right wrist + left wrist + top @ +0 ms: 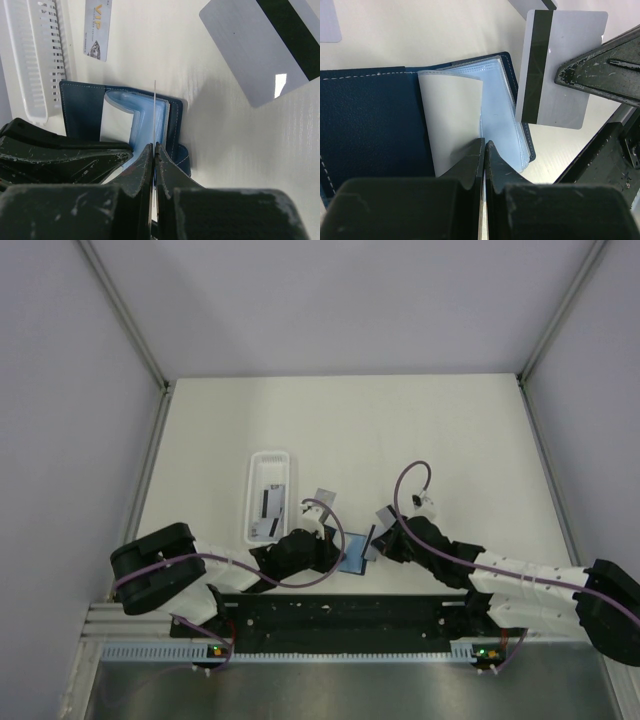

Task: Put the credit cards into the card holder
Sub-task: Turn over the card slot in the card holder.

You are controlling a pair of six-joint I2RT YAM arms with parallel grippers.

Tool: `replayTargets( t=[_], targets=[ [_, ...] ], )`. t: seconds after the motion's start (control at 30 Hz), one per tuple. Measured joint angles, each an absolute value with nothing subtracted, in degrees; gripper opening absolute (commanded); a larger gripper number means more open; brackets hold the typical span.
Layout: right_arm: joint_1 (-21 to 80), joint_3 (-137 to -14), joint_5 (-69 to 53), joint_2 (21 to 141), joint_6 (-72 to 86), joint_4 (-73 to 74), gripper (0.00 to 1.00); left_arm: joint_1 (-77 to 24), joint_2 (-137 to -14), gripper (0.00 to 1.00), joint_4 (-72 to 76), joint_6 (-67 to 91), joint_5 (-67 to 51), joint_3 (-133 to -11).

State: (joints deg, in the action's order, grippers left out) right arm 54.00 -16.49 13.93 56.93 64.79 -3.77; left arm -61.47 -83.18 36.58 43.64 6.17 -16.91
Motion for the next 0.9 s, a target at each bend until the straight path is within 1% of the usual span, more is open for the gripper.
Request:
replayTargets(
  t=[0.3, 0.9],
  targets=[
    [54.02, -16.49, 13.93, 57.47, 64.82, -4.23, 0.00, -61.36, -83.18, 0.00, 36.91, 43.64, 5.96, -16.69],
    [54.02, -16.62, 13.34, 62.52, 65.21, -9.32, 0.00, -61.14, -83.18, 0.00, 37.56, 43.62, 5.52, -16.32]
  ],
)
